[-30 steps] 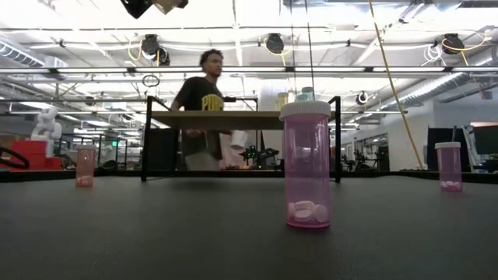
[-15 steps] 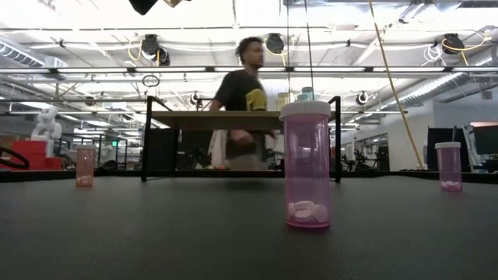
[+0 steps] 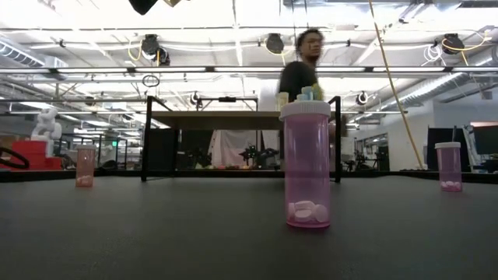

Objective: Pick and place medicine bottles onto shelf by color
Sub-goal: Put the yellow pill bottle on the shelf aligned with the other yellow pill bottles

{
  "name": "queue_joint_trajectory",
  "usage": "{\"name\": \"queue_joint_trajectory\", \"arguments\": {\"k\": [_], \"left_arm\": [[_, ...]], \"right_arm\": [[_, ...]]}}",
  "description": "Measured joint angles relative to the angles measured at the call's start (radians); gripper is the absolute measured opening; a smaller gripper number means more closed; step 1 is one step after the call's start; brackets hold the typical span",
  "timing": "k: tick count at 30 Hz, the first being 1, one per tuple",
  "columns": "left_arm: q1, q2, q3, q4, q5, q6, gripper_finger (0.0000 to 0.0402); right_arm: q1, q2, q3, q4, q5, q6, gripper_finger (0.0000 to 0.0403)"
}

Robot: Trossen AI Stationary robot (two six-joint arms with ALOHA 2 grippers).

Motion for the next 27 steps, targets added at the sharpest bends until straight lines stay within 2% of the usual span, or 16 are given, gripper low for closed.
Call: {"name": "queue_joint_trajectory", "arguments": {"k": [9,15,27], "left_arm": [[0.0,-0.045,0.0,0.039,0.005,0.054,0.0093],[0.009,-0.046,0.002,0.072,0.005,0.08,0.0093],[0.019,-0.047,0.001,0.102,0.005,0.095,0.0093]], "right_arm": [[-0.002,-0.04,0.0,-0.132,0.003,-0.008,0.0283],[-0.015,-0.034,0.001,-0.071,0.003,-0.011,0.028],[-0.023,-0.031,0.0,-0.045,-0.002,-0.006,0.0223]]}}
